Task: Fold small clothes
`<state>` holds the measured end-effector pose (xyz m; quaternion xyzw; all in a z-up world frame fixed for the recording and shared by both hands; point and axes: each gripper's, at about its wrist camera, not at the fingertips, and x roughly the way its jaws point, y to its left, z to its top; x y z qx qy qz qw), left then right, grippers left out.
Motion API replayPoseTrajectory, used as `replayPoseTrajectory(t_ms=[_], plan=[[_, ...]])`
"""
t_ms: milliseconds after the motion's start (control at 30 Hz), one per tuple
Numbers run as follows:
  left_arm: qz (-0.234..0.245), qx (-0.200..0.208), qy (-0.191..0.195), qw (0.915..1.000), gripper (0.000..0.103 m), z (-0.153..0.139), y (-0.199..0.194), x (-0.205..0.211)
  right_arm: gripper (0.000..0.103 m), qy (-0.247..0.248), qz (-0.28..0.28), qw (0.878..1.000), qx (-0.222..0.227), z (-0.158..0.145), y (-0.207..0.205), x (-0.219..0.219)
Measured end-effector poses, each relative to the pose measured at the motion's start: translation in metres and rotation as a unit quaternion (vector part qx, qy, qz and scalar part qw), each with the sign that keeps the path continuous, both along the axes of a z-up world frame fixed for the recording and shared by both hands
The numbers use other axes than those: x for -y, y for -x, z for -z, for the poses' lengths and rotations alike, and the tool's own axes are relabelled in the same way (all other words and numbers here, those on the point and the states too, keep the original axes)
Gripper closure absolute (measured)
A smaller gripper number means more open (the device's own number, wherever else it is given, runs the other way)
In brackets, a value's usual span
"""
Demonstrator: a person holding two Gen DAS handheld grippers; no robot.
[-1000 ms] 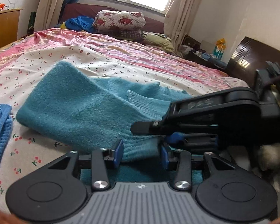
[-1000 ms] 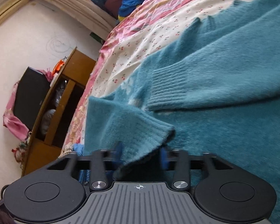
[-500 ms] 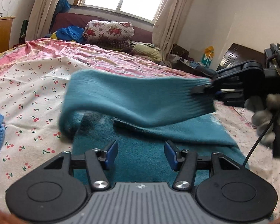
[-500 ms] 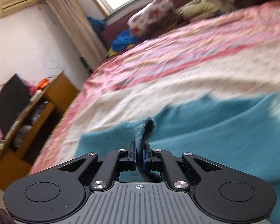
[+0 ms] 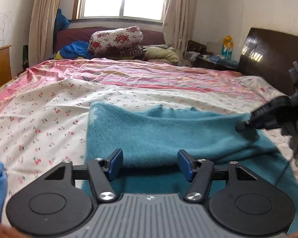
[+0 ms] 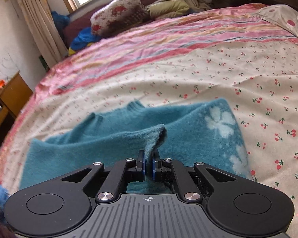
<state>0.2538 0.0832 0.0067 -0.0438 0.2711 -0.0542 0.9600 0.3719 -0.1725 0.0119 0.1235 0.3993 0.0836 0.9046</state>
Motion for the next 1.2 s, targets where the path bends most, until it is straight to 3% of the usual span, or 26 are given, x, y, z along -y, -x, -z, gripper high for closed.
replayPoseTrajectory(t_ms=[133, 300, 467, 600, 733, 867, 1000, 1100, 1200], plan=[[-0.014, -0.032, -0.014, 0.9993, 0.037, 0.011, -0.024, -0.003, 0.096, 0.035, 0.0, 0.999, 0.0, 0.009, -0.003, -0.012], [-0.008, -0.045, -0.051, 0.9977, 0.037, 0.015, -0.028, 0.007, 0.092, 0.032, 0.013, 0.999, -0.003, 0.015, -0.007, -0.008], [-0.013, -0.045, -0.043, 0.998, 0.037, 0.006, -0.022, 0.005, 0.083, 0.037, 0.02, 0.999, 0.008, 0.01, 0.001, -0.003], [-0.018, -0.036, -0.043, 0.9983, 0.037, -0.005, -0.016, 0.002, 0.082, 0.069, 0.032, 0.996, 0.046, -0.003, 0.022, -0.001], [-0.027, -0.04, -0.046, 0.9978, 0.037, -0.009, -0.021, 0.004, 0.082, 0.068, -0.015, 0.994, 0.079, -0.011, 0.044, -0.015], [-0.034, -0.07, -0.054, 0.9955, 0.037, -0.001, -0.033, 0.004, 0.082, 0.092, -0.057, 0.992, 0.067, -0.001, 0.043, -0.035], [-0.028, -0.093, -0.074, 0.9925, 0.037, 0.006, -0.039, 0.007, 0.084, 0.094, -0.05, 0.994, 0.039, 0.015, 0.031, -0.037], [-0.025, -0.098, -0.093, 0.9905, 0.037, 0.003, -0.037, 0.012, 0.085, 0.086, -0.038, 0.995, 0.035, 0.01, 0.033, -0.034], [-0.025, -0.101, -0.086, 0.9909, 0.037, 0.0, -0.032, 0.012, 0.083, 0.094, -0.046, 0.993, 0.052, 0.002, 0.047, -0.035]])
